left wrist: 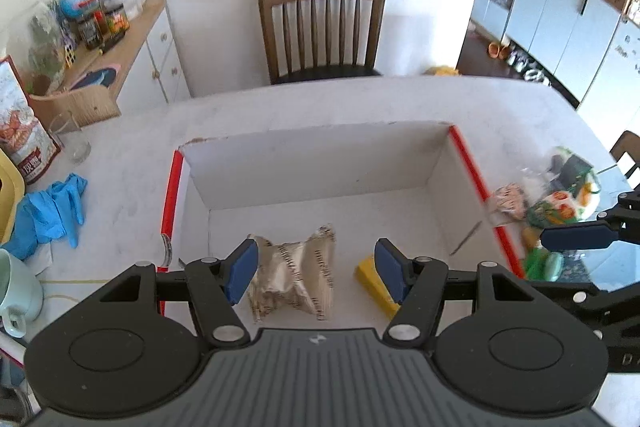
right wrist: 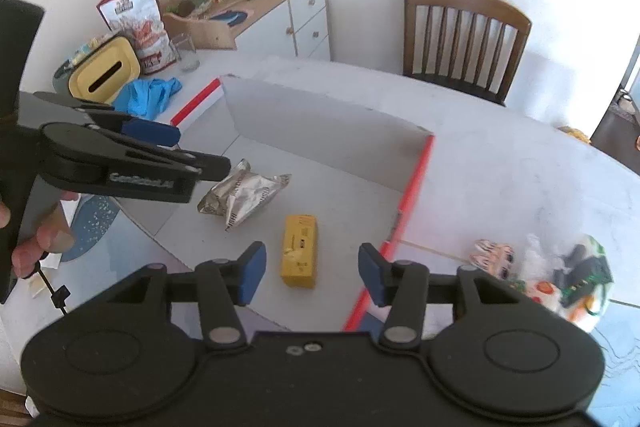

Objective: Organize objects
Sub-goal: 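Move the left tool to the brown scrunchie while the right tool approaches the green-tasseled plush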

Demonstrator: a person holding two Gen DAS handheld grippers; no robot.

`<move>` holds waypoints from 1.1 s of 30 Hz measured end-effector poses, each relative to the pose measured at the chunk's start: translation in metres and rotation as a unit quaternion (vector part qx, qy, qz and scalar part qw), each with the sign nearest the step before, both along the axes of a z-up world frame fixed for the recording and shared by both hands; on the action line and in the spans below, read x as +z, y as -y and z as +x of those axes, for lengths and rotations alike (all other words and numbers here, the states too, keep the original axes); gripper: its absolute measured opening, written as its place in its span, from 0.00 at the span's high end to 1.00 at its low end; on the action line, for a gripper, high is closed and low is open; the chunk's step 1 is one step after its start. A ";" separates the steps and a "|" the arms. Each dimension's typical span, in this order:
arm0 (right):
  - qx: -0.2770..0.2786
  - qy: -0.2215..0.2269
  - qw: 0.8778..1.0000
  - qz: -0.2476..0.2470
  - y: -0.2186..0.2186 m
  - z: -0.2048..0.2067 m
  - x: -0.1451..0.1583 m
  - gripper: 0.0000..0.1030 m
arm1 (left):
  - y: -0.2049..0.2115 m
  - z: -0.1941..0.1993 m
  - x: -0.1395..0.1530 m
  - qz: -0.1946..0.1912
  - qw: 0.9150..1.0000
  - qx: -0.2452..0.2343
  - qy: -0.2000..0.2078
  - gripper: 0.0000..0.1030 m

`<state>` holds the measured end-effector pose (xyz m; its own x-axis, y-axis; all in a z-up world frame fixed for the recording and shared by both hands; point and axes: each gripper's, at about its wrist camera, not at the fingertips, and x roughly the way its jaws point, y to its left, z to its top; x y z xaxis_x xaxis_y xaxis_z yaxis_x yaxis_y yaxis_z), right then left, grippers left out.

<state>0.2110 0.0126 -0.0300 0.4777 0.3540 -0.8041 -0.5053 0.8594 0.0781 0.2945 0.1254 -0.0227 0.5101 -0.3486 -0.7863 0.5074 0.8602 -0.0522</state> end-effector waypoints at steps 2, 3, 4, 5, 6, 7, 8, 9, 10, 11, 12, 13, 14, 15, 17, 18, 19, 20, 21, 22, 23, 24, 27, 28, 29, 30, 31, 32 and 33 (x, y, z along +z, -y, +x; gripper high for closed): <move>-0.001 0.008 1.000 0.002 0.010 -0.007 0.005 0.51 | 0.003 -0.013 0.009 -0.007 1.000 -0.003 0.010 0.38; -0.001 0.013 1.000 0.003 0.015 -0.010 0.007 0.51 | 0.005 -0.018 0.013 -0.010 1.000 -0.004 0.016 0.38; -0.001 0.017 1.000 0.003 0.021 -0.013 0.010 0.51 | 0.007 -0.023 0.016 -0.012 1.000 -0.007 0.021 0.38; 0.000 0.022 1.000 0.003 0.027 -0.016 0.013 0.50 | 0.010 -0.030 0.020 -0.014 0.999 -0.009 0.028 0.38; -0.001 0.027 1.000 0.004 0.032 -0.019 0.016 0.50 | 0.013 -0.036 0.024 -0.017 0.999 -0.011 0.034 0.38; -0.002 0.031 0.999 0.006 0.038 -0.021 0.018 0.50 | 0.015 -0.042 0.027 -0.019 0.999 -0.013 0.039 0.38; -0.001 0.036 0.999 0.007 0.044 -0.024 0.021 0.49 | 0.019 -0.048 0.030 -0.023 0.999 -0.016 0.044 0.38; -0.002 0.041 0.999 0.008 0.051 -0.027 0.023 0.49 | 0.022 -0.054 0.033 -0.026 0.998 -0.018 0.049 0.38; -0.003 0.045 0.999 0.010 0.057 -0.029 0.025 0.49 | 0.026 -0.060 0.036 -0.030 0.998 -0.021 0.052 0.37; -0.005 0.048 0.999 0.010 0.065 -0.032 0.026 0.49 | 0.029 -0.066 0.039 -0.034 0.998 -0.025 0.055 0.36; -0.006 0.052 0.999 0.009 0.070 -0.034 0.028 0.49 | 0.033 -0.071 0.040 -0.037 0.997 -0.026 0.059 0.35; -0.007 0.055 0.998 0.009 0.077 -0.036 0.029 0.49 | 0.036 -0.076 0.042 -0.041 0.997 -0.029 0.061 0.34; -0.008 0.058 0.998 0.010 0.084 -0.038 0.029 0.47 | 0.040 -0.081 0.043 -0.044 0.997 -0.032 0.063 0.34; -0.009 0.061 0.998 0.012 0.092 -0.040 0.030 0.47 | 0.044 -0.087 0.045 -0.046 0.996 -0.034 0.064 0.34; -0.013 0.067 0.998 0.014 0.105 -0.042 0.030 0.45 | 0.052 -0.096 0.045 -0.050 0.996 -0.039 0.066 0.32; -0.014 0.069 0.997 0.015 0.111 -0.043 0.030 0.44 | 0.056 -0.100 0.045 -0.051 0.996 -0.041 0.066 0.31; -0.017 0.072 0.997 0.016 0.119 -0.045 0.031 0.42 | 0.059 -0.104 0.044 -0.052 0.996 -0.042 0.067 0.29; -0.021 0.075 0.997 0.016 0.126 -0.045 0.031 0.41 | 0.063 -0.108 0.043 -0.053 0.995 -0.044 0.067 0.28; -0.024 0.077 0.997 0.016 0.132 -0.046 0.031 0.41 | 0.068 -0.112 0.042 -0.052 0.995 -0.046 0.067 0.27; -0.027 0.080 0.996 0.017 0.139 -0.047 0.030 0.39 | 0.071 -0.116 0.041 -0.050 0.995 -0.047 0.068 0.27; -0.030 0.082 0.996 0.018 0.146 -0.047 0.029 0.39 | 0.075 -0.120 0.039 -0.048 0.995 -0.047 0.068 0.27; -0.034 0.083 0.996 0.020 0.154 -0.048 0.028 0.38 | 0.080 -0.123 0.037 -0.048 0.995 -0.048 0.068 0.27; -0.047 0.088 0.995 0.021 0.176 -0.048 0.024 0.35 | 0.092 -0.134 0.033 -0.054 0.995 -0.052 0.067 0.20; -0.051 0.089 0.994 0.022 0.183 -0.048 0.023 0.33 | 0.094 -0.137 0.032 -0.057 0.995 -0.052 0.068 0.18; -0.054 0.088 0.994 0.022 0.190 -0.048 0.021 0.30 | 0.098 -0.140 0.030 -0.060 0.995 -0.051 0.067 0.18; -0.058 0.087 0.994 0.023 0.197 -0.047 0.019 0.29 | 0.100 -0.142 0.027 -0.063 0.994 -0.053 0.065 0.18; -0.061 0.087 0.994 0.024 0.204 -0.047 0.017 0.26 | 0.103 -0.145 0.025 -0.064 0.994 -0.055 0.063 0.18; -0.063 0.088 0.994 0.025 0.210 -0.047 0.015 0.23 | 0.107 -0.148 0.022 -0.065 0.994 -0.056 0.062 0.18; -0.067 0.088 0.994 0.026 0.217 -0.046 0.013 0.21 | 0.111 -0.151 0.018 -0.067 0.994 -0.056 0.060 0.18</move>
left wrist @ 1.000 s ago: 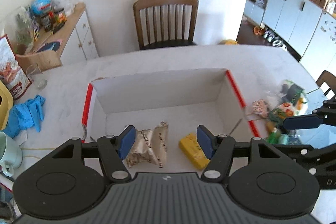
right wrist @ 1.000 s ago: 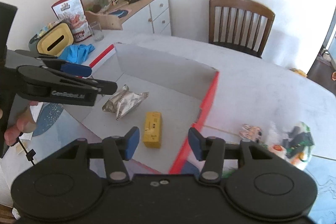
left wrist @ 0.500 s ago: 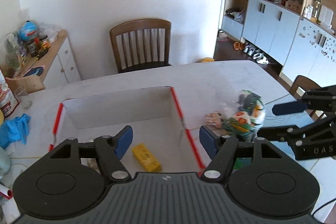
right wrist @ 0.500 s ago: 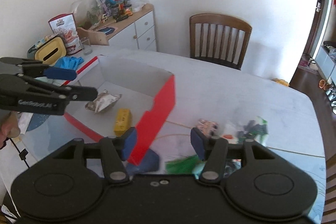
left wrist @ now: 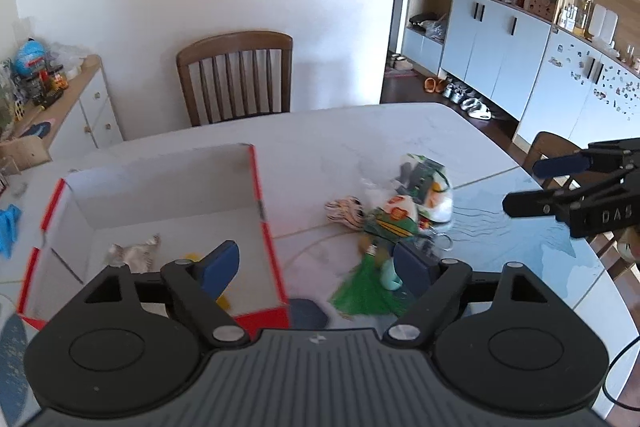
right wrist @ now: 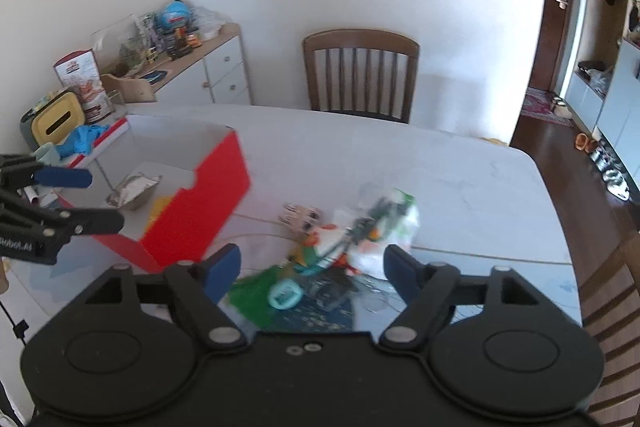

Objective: Organize objects
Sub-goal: 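Move the left tool to the brown scrunchie while the right tool approaches the green-tasseled plush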

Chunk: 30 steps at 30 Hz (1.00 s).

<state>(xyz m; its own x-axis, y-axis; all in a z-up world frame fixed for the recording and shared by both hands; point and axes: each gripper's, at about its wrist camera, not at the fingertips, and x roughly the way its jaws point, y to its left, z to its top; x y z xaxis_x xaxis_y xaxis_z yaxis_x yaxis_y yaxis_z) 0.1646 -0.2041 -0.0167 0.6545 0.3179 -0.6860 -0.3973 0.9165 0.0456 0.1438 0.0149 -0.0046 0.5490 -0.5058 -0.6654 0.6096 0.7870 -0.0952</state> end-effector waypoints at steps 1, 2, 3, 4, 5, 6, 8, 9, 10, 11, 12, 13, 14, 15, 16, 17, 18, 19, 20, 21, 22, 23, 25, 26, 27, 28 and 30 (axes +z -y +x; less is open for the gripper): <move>-0.003 0.000 1.000 0.002 0.005 0.000 -0.002 0.18 | 0.003 -0.003 -0.004 -0.002 1.000 -0.003 -0.002 0.17; -0.004 0.000 1.000 0.005 0.011 0.001 -0.003 0.14 | 0.006 -0.006 -0.008 -0.004 1.000 -0.005 -0.004 0.17; -0.005 0.001 1.000 0.009 0.017 0.002 -0.006 0.12 | 0.010 -0.009 -0.013 -0.005 1.000 -0.006 -0.007 0.17; -0.007 0.001 1.000 0.011 0.023 0.003 -0.008 0.10 | 0.013 -0.011 -0.018 -0.006 1.000 -0.007 -0.011 0.17; -0.008 0.002 1.000 0.011 0.028 0.003 -0.010 0.09 | 0.017 -0.013 -0.023 -0.007 1.000 -0.008 -0.017 0.17; -0.008 0.003 1.000 0.010 0.032 0.004 -0.012 0.09 | 0.020 -0.017 -0.028 -0.009 1.000 -0.008 -0.022 0.17; -0.008 0.001 1.000 0.003 0.040 0.008 -0.018 0.09 | 0.026 -0.021 -0.036 -0.010 0.999 -0.010 -0.032 0.17; -0.009 -0.001 1.000 -0.001 0.043 0.010 -0.021 0.08 | 0.029 -0.025 -0.040 -0.008 0.999 -0.013 -0.033 0.17; -0.009 -0.003 1.000 -0.003 0.046 0.012 -0.024 0.08 | 0.033 -0.029 -0.044 -0.003 0.999 -0.015 -0.030 0.17; -0.007 -0.005 1.000 -0.005 0.049 0.014 -0.027 0.09 | 0.036 -0.032 -0.047 0.002 0.999 -0.017 -0.028 0.17; -0.008 -0.008 1.000 -0.006 0.052 0.017 -0.030 0.09 | 0.040 -0.036 -0.051 0.007 0.999 -0.017 -0.028 0.17; -0.009 -0.010 1.000 -0.008 0.054 0.019 -0.033 0.08 | 0.043 -0.039 -0.053 0.011 0.999 -0.014 -0.028 0.17; -0.008 -0.012 1.000 -0.007 0.057 0.021 -0.035 0.08 | 0.046 -0.042 -0.056 0.015 0.999 -0.013 -0.026 0.17; -0.007 -0.014 1.000 -0.007 0.058 0.023 -0.037 0.08 | 0.049 -0.045 -0.058 0.017 0.999 -0.014 -0.025 0.17; -0.006 -0.015 1.000 -0.008 0.060 0.025 -0.038 0.09 | 0.052 -0.048 -0.060 0.018 0.999 -0.015 -0.025 0.17; -0.005 -0.015 1.000 -0.009 0.062 0.027 -0.040 0.09 | 0.055 -0.049 -0.062 0.019 0.999 -0.014 -0.027 0.17; -0.005 -0.013 1.000 -0.011 0.063 0.029 -0.041 0.09 | 0.058 -0.050 -0.064 0.020 0.999 -0.013 -0.029 0.17; -0.004 -0.013 1.000 -0.011 0.065 0.031 -0.042 0.09 | 0.060 -0.051 -0.066 0.020 0.999 -0.010 -0.031 0.17; -0.003 -0.014 1.000 -0.011 0.066 0.033 -0.043 0.09 | 0.062 -0.052 -0.068 0.021 0.999 -0.007 -0.033 0.17; -0.002 -0.014 1.000 -0.009 0.067 0.036 -0.044 0.09 | 0.065 -0.053 -0.071 0.023 0.999 -0.005 -0.035 0.17; -0.002 -0.013 1.000 -0.008 0.068 0.038 -0.046 0.09 | 0.067 -0.054 -0.075 0.026 0.999 -0.003 -0.037 0.16; -0.001 -0.014 1.000 -0.008 0.070 0.041 -0.047 0.09 | 0.070 -0.055 -0.078 0.029 0.999 -0.001 -0.039 0.14; -0.001 -0.017 1.000 -0.008 0.072 0.047 -0.050 0.09 | 0.075 -0.056 -0.085 0.035 0.998 0.003 -0.043 0.08; 0.000 -0.018 1.000 -0.009 0.073 0.049 -0.052 0.09 | 0.077 -0.057 -0.088 0.038 0.998 0.004 -0.044 0.08; -0.001 -0.019 1.000 -0.010 0.073 0.052 -0.053 0.10 | 0.079 -0.059 -0.091 0.040 0.998 0.005 -0.044 0.07; 0.000 -0.019 1.000 -0.010 0.073 0.054 -0.054 0.10 | 0.081 -0.060 -0.094 0.041 0.998 0.006 -0.043 0.06; 0.005 -0.020 1.000 -0.005 0.071 0.057 -0.055 0.10 | 0.084 -0.062 -0.100 0.041 0.998 0.006 -0.044 0.05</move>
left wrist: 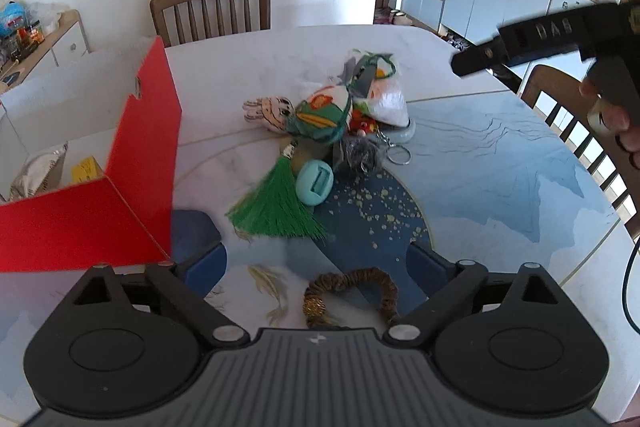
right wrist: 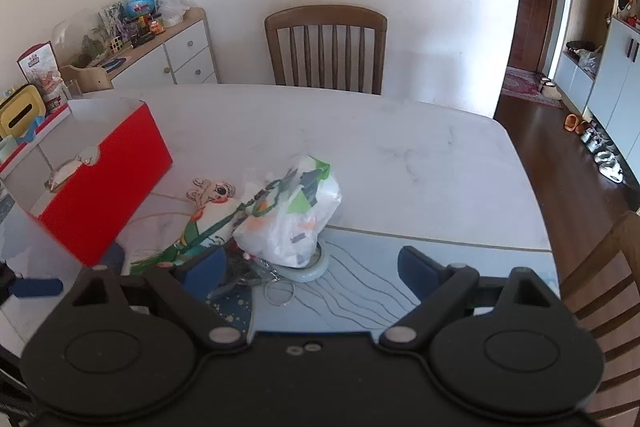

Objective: Organize objects
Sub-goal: 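Move the left tool to the brown scrunchie while the right tool approaches the green-tasseled plush, then grasp the green-tasseled plush with the right tool while the left tool grasps the brown scrunchie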

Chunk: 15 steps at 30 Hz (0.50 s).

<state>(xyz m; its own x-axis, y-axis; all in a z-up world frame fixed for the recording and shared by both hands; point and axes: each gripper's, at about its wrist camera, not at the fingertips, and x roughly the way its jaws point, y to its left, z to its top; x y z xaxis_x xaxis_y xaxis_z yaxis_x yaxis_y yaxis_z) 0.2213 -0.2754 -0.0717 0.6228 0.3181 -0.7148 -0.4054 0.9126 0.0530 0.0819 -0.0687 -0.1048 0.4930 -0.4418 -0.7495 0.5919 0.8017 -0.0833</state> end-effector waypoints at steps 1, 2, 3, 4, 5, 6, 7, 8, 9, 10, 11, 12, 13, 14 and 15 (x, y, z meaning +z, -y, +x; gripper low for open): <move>0.004 -0.001 1.000 0.002 -0.002 0.001 0.000 0.10 | 0.001 -0.001 -0.003 0.000 1.000 0.000 -0.001 0.05; 0.009 -0.001 1.000 0.004 -0.005 0.001 -0.001 0.10 | 0.003 -0.002 -0.007 0.000 1.000 -0.001 -0.002 0.05; 0.016 -0.003 1.000 0.004 -0.009 0.002 -0.002 0.10 | 0.004 -0.004 -0.010 0.000 1.000 -0.002 -0.001 0.05; 0.022 -0.003 1.000 0.004 -0.013 0.001 -0.003 0.10 | 0.005 -0.006 -0.013 0.002 1.000 -0.003 0.001 0.05; 0.030 -0.004 1.000 0.003 -0.018 0.001 -0.004 0.10 | 0.006 -0.008 -0.016 0.004 1.000 -0.006 0.004 0.05; 0.038 -0.003 0.999 0.001 -0.023 0.001 -0.005 0.10 | 0.007 -0.010 -0.018 0.006 1.000 -0.010 0.009 0.05; 0.045 -0.001 0.999 -0.001 -0.028 0.000 -0.005 0.11 | 0.008 -0.012 -0.020 0.008 1.000 -0.012 0.014 0.05; 0.053 0.000 0.999 -0.002 -0.034 0.000 -0.006 0.11 | 0.009 -0.013 -0.022 0.010 1.000 -0.012 0.017 0.05; 0.058 0.000 0.998 -0.003 -0.039 0.000 -0.007 0.11 | 0.010 -0.014 -0.024 0.012 1.000 -0.012 0.018 0.05; 0.062 -0.001 0.998 -0.003 -0.043 0.000 -0.008 0.11 | 0.010 -0.014 -0.026 0.012 1.000 -0.013 0.017 0.05; 0.066 -0.003 0.998 -0.003 -0.047 0.001 -0.010 0.11 | 0.010 -0.014 -0.028 0.013 1.000 -0.013 0.017 0.05; 0.069 -0.006 0.998 -0.003 -0.052 0.001 -0.011 0.11 | 0.011 -0.014 -0.030 0.016 1.000 -0.012 0.017 0.05; 0.073 -0.008 0.997 -0.002 -0.057 0.001 -0.012 0.12 | 0.011 -0.014 -0.031 0.018 1.000 -0.011 0.018 0.05; 0.076 -0.010 0.997 -0.002 -0.061 0.002 -0.014 0.12 | 0.011 -0.015 -0.033 0.020 1.000 -0.012 0.019 0.05; 0.078 -0.012 0.997 -0.002 -0.065 0.002 -0.016 0.12 | 0.011 -0.014 -0.034 0.020 1.000 -0.012 0.019 0.05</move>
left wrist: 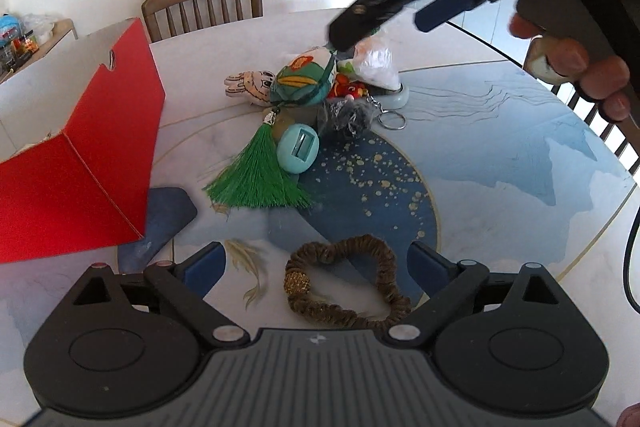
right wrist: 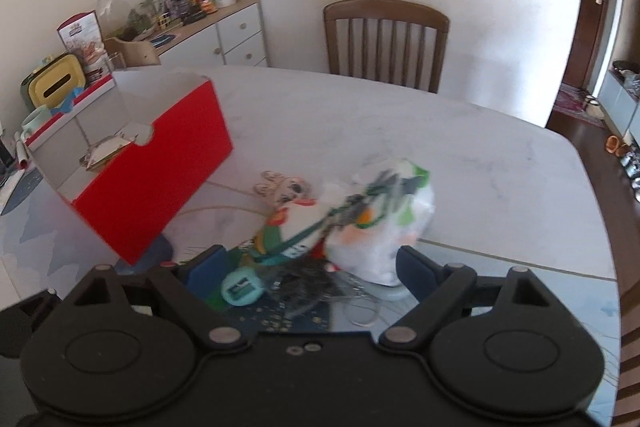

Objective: Organize objects
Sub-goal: 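Grasp the green-tasseled plush with the right tool while the left tool grasps the brown scrunchie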

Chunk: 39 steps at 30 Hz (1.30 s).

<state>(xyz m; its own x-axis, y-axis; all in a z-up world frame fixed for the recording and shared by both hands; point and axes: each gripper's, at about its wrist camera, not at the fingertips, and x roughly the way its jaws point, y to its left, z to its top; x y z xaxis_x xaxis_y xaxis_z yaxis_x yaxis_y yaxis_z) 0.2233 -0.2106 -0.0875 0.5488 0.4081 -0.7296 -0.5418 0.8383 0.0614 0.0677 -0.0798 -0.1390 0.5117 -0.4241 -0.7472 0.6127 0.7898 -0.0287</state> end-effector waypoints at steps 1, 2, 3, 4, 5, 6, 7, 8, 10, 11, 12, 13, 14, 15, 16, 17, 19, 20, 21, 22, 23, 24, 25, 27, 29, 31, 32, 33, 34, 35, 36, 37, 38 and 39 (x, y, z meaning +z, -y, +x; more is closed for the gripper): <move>0.001 -0.002 1.000 0.001 -0.003 0.000 -0.002 0.12 | 0.000 0.000 -0.001 -0.001 1.000 0.001 -0.001 0.05; 0.003 -0.006 1.000 0.002 -0.007 0.001 -0.003 0.13 | -0.001 0.001 -0.003 -0.003 1.000 0.002 -0.003 0.05; 0.003 -0.010 1.000 0.003 -0.011 0.002 -0.005 0.13 | -0.001 0.002 -0.004 -0.004 1.000 0.002 -0.004 0.05; 0.004 -0.015 1.000 0.004 -0.014 0.002 -0.007 0.14 | -0.001 0.002 -0.006 -0.004 1.000 0.001 -0.005 0.05; 0.004 -0.020 1.000 0.005 -0.018 0.003 -0.009 0.15 | 0.000 0.002 -0.007 -0.003 1.000 0.000 -0.004 0.05; 0.003 -0.025 1.000 0.007 -0.022 0.005 -0.011 0.15 | 0.000 0.002 -0.008 -0.002 1.000 -0.002 -0.004 0.05; 0.001 -0.029 1.000 0.009 -0.025 0.006 -0.013 0.17 | 0.001 0.001 -0.009 -0.002 1.000 -0.005 -0.003 0.05; -0.002 -0.035 0.999 0.012 -0.028 0.008 -0.015 0.19 | 0.001 0.001 -0.009 -0.002 1.000 -0.007 -0.002 0.05; -0.009 -0.045 0.999 0.017 -0.033 0.011 -0.018 0.21 | 0.002 0.000 -0.010 -0.003 1.000 -0.012 0.003 0.05; -0.013 -0.050 0.998 0.020 -0.036 0.014 -0.019 0.22 | 0.003 0.000 -0.010 -0.003 1.000 -0.014 0.005 0.05; -0.019 -0.055 0.998 0.023 -0.038 0.016 -0.021 0.23 | 0.004 -0.001 -0.011 -0.003 1.000 -0.017 0.008 0.05; -0.024 -0.060 0.998 0.025 -0.040 0.019 -0.022 0.24 | 0.005 -0.002 -0.011 -0.002 1.000 -0.021 0.010 0.05; -0.030 -0.065 0.997 0.026 -0.041 0.021 -0.024 0.25 | 0.007 -0.003 -0.012 -0.001 1.000 -0.026 0.013 0.05; -0.038 -0.070 0.996 0.027 -0.042 0.024 -0.025 0.26 | 0.009 -0.004 -0.013 0.001 0.999 -0.030 0.015 0.05; -0.046 -0.074 0.996 0.028 -0.043 0.026 -0.027 0.27 | 0.010 -0.005 -0.014 0.003 0.999 -0.032 0.018 0.05; -0.053 -0.079 0.995 0.029 -0.044 0.028 -0.028 0.28 | 0.011 -0.006 -0.015 0.005 0.999 -0.034 0.020 0.05; -0.069 -0.087 0.993 0.029 -0.044 0.032 -0.032 0.31 | 0.012 -0.007 -0.018 0.007 0.999 -0.037 0.020 0.05; -0.075 -0.092 0.992 0.030 -0.044 0.034 -0.033 0.34 | 0.012 -0.007 -0.019 0.007 0.999 -0.038 0.019 0.05; -0.080 -0.095 0.992 0.031 -0.045 0.035 -0.034 0.36 | 0.011 -0.007 -0.020 0.007 0.999 -0.038 0.017 0.05; -0.085 -0.098 0.991 0.031 -0.045 0.036 -0.035 0.39 | 0.011 -0.007 -0.021 0.007 0.999 -0.039 0.016 0.06; -0.089 -0.099 0.991 0.029 -0.046 0.037 -0.036 0.42 | 0.011 -0.008 -0.021 0.007 0.999 -0.040 0.015 0.06; -0.092 -0.100 0.990 0.027 -0.046 0.038 -0.037 0.43 | 0.011 -0.008 -0.021 0.008 0.999 -0.041 0.016 0.06; -0.095 -0.101 0.990 0.025 -0.047 0.038 -0.038 0.46 | 0.010 -0.008 -0.021 0.007 0.999 -0.041 0.015 0.08; -0.102 -0.106 0.989 0.025 -0.046 0.040 -0.040 0.51 | 0.010 -0.007 -0.021 0.006 0.999 -0.042 0.011 0.13; -0.110 -0.112 0.987 0.027 -0.045 0.042 -0.041 0.55 | 0.011 -0.007 -0.022 0.007 0.999 -0.043 0.007 0.22; -0.118 -0.119 0.985 0.027 -0.044 0.043 -0.043 0.59 | 0.011 -0.007 -0.021 0.004 0.999 -0.047 0.004 0.30; -0.122 -0.119 0.985 0.025 -0.044 0.044 -0.043 0.62 | 0.012 -0.007 -0.020 0.004 0.999 -0.049 0.003 0.32; -0.123 -0.118 0.985 0.024 -0.044 0.044 -0.043 0.63 | 0.011 -0.007 -0.019 0.003 0.999 -0.050 0.001 0.37; -0.123 -0.117 0.985 0.025 -0.043 0.043 -0.044 0.64 | 0.012 -0.007 -0.018 0.003 0.999 -0.051 -0.001 0.43; -0.124 -0.116 0.985 0.024 -0.044 0.044 -0.043 0.65 | 0.012 -0.006 -0.017 0.002 0.999 -0.052 -0.004 0.45; -0.125 -0.115 0.985 0.024 -0.043 0.043 -0.043 0.65 | 0.012 -0.005 -0.016 0.001 0.999 -0.052 -0.008 0.51; -0.125 -0.114 0.985 0.023 -0.044 0.043 -0.043 0.66 | 0.012 -0.004 -0.016 0.000 0.999 -0.052 -0.011 0.56; -0.125 -0.114 0.985 0.023 -0.043 0.043 -0.043 0.67 | 0.012 -0.004 -0.015 0.000 0.999 -0.051 -0.014 0.59; -0.127 -0.112 0.985 0.023 -0.043 0.042 -0.042 0.67 | 0.013 -0.003 -0.015 0.002 0.999 -0.050 -0.015 0.64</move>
